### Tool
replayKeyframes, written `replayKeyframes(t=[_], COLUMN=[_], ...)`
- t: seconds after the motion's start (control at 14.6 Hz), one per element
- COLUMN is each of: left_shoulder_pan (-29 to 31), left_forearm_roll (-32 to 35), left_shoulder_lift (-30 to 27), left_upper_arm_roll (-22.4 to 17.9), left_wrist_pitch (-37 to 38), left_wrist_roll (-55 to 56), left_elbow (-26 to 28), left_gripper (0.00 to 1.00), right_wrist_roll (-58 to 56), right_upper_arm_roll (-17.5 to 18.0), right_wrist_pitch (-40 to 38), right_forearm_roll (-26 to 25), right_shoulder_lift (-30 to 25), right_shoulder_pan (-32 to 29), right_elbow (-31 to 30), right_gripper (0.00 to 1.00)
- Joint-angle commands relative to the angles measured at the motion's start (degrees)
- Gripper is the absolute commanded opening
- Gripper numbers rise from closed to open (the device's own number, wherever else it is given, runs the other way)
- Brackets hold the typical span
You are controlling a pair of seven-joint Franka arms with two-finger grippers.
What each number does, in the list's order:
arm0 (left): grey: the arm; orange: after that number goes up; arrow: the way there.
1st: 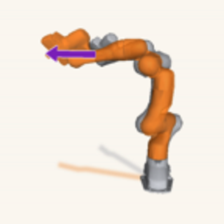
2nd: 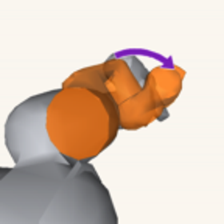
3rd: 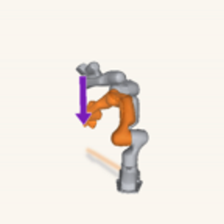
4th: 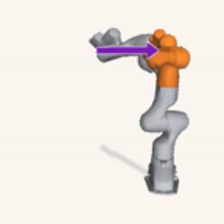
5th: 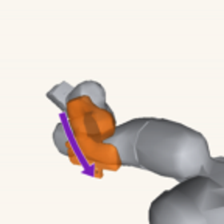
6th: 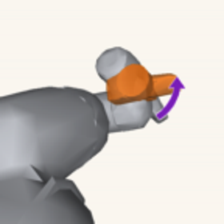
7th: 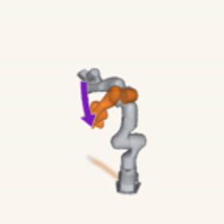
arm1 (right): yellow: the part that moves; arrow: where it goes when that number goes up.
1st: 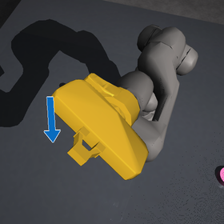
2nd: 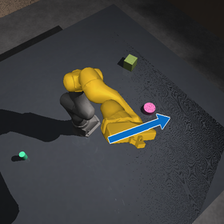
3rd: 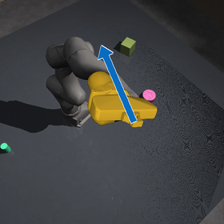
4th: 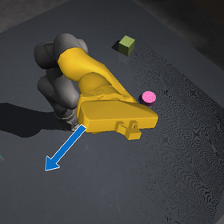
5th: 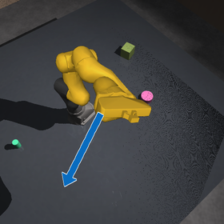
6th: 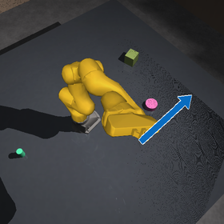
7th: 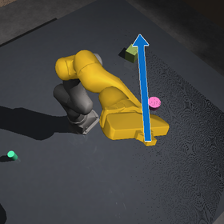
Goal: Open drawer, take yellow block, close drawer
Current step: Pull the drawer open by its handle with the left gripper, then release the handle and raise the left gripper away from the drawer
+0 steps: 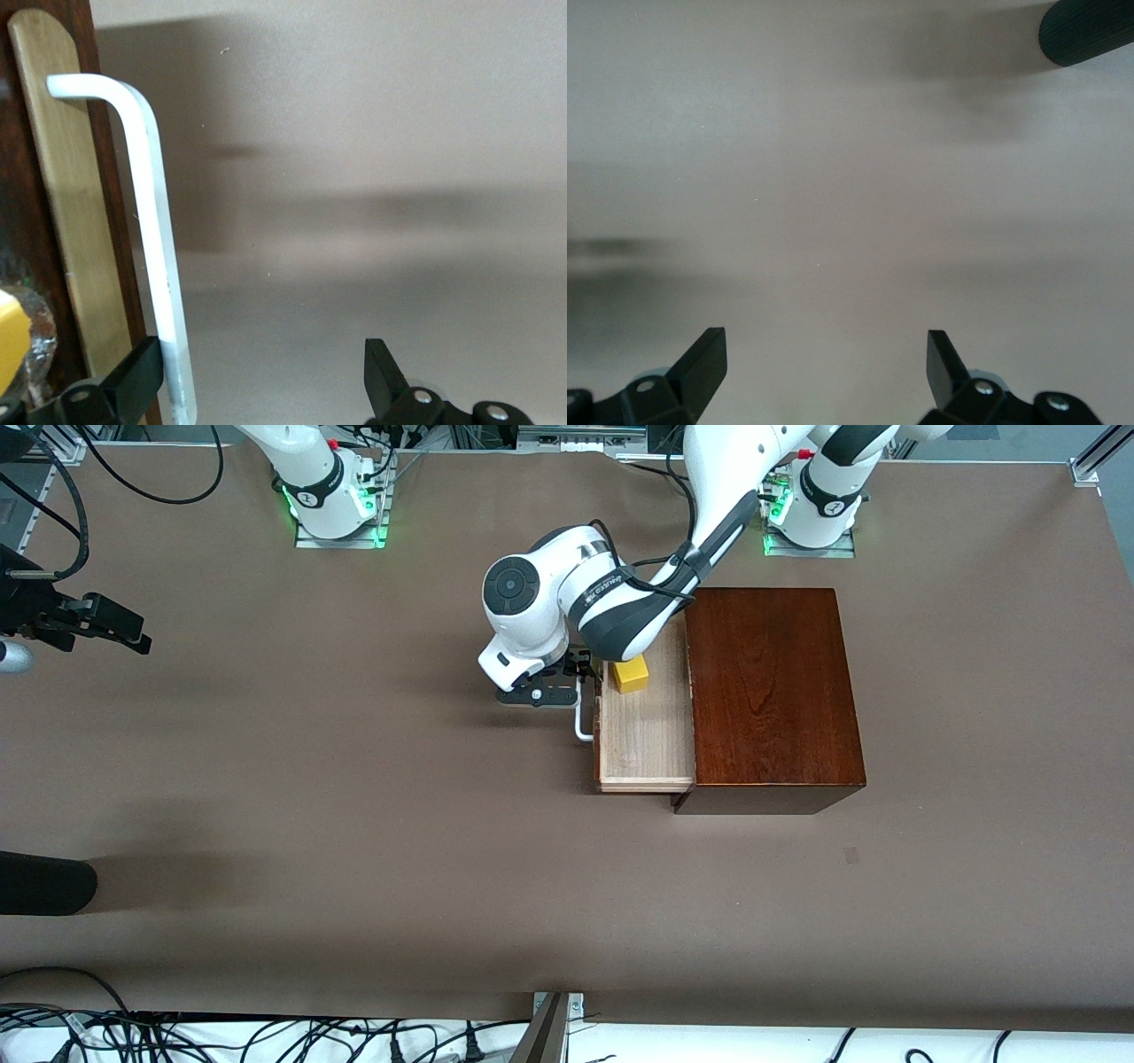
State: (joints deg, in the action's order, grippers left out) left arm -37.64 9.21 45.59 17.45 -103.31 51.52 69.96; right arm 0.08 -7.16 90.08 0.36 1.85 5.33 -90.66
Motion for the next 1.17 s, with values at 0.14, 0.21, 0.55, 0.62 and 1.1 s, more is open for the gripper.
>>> replayKeyframes(t=[0.14,0.21,0.55,0.62,1.1], left_shoulder_pan=[0.46,0.81,3.01,4.23,13.46], left_forearm_roll=[-1.82,-2.0,-5.95,-5.87,-5.95], left_shoulder_lift=[-3.74,-4.88,-11.3,-12.18,-19.91], left_upper_arm_roll=[0.21,0.73,0.74,0.74,0.83], left_wrist_pitch=[5.39,6.44,11.28,11.64,17.0], left_wrist_roll=[-3.27,-3.18,-3.27,-3.36,-5.81], left_elbow=[-1.49,-1.49,-1.49,-1.49,-1.4], left_gripper=[1.0,1.0,1.0,1.0,1.0], right_wrist_roll=[-0.61,-0.61,0.45,1.4,25.9], right_upper_arm_roll=[-1.45,-1.46,-0.84,-0.76,5.56], right_wrist_pitch=[-0.26,-0.26,-0.7,-0.79,-1.05], right_forearm_roll=[0.78,0.87,0.78,0.87,1.14], right_shoulder_lift=[-0.53,-0.53,-0.53,-0.53,-0.71], right_shoulder_pan=[-0.5,-0.5,-0.32,-0.24,1.08], right_elbow=[0.49,0.49,0.49,0.49,0.49], right_gripper=[1.0,1.0,1.0,1.0,1.0])
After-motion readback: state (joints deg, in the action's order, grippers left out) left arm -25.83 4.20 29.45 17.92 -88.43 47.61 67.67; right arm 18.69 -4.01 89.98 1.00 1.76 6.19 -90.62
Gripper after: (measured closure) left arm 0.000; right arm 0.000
